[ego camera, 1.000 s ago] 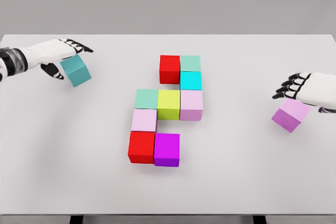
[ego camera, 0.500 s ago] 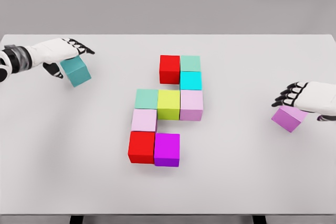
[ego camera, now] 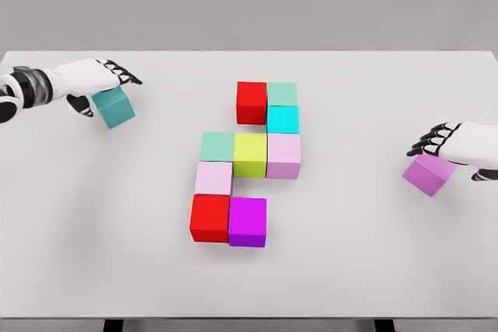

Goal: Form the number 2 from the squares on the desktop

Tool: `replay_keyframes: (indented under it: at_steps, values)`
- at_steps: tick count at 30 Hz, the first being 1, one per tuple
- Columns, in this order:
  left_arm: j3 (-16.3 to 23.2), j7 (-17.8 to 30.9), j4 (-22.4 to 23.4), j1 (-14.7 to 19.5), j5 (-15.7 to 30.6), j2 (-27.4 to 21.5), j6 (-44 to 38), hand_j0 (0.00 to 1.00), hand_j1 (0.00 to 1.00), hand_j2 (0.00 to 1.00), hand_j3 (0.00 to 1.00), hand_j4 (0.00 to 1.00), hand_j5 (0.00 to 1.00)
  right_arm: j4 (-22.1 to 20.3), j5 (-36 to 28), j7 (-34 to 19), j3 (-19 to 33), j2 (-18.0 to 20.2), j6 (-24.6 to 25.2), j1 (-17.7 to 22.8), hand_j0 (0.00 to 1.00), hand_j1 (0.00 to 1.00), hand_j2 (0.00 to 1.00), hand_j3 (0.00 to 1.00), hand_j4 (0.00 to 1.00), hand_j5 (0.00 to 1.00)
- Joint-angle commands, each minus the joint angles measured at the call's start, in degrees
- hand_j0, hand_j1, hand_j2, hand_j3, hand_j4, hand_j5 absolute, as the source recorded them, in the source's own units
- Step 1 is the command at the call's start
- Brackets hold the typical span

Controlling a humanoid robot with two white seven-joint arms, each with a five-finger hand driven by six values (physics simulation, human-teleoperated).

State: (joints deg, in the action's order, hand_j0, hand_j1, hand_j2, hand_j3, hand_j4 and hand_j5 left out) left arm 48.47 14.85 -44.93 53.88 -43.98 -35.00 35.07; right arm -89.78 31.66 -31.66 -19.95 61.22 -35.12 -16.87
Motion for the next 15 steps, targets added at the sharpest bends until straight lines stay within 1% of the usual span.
replay_keyframes:
  at_steps: [1, 3, 7, 10, 15]
  values:
    - [-0.13, 0.01, -0.07, 0.09, -0.22, 0.28, -0.07, 1.0, 1.0, 1.0, 1.0, 1.0, 1.0, 0.21, -0.11, 0.02, 0.0, -0.67, 0.12, 0.0, 0.96, 0.96, 0.96, 0.96, 0.96, 0.96]
    - [-0.13, 0.01, 0.02, 0.09, -0.22, 0.28, -0.07, 1.0, 1.0, 1.0, 1.0, 1.0, 1.0, 0.21, 0.51, 0.02, 0.09, -1.37, 0.12, 0.0, 0.96, 0.96, 0.96, 0.96, 0.96, 0.96]
    - [-0.13, 0.01, 0.46, 0.09, -0.31, 0.28, -0.07, 1.0, 1.0, 1.0, 1.0, 1.0, 1.0, 0.04, 0.68, 0.02, 0.09, -1.55, 0.12, -0.17, 0.96, 0.96, 0.96, 0.96, 0.96, 0.96]
    - [-0.13, 0.01, 0.11, 0.09, -0.22, 0.54, -0.07, 1.0, 1.0, 1.0, 1.0, 1.0, 1.0, -0.14, 1.56, 0.02, 0.09, -2.6, 0.12, -0.26, 0.96, 0.96, 0.96, 0.96, 0.96, 0.96]
    - [-0.13, 0.01, -0.07, 0.09, -0.14, 0.54, -0.07, 1.0, 1.0, 1.0, 1.0, 1.0, 1.0, -0.58, 2.0, 0.02, 0.09, -2.34, 0.12, -0.26, 0.96, 0.96, 0.96, 0.96, 0.96, 0.96]
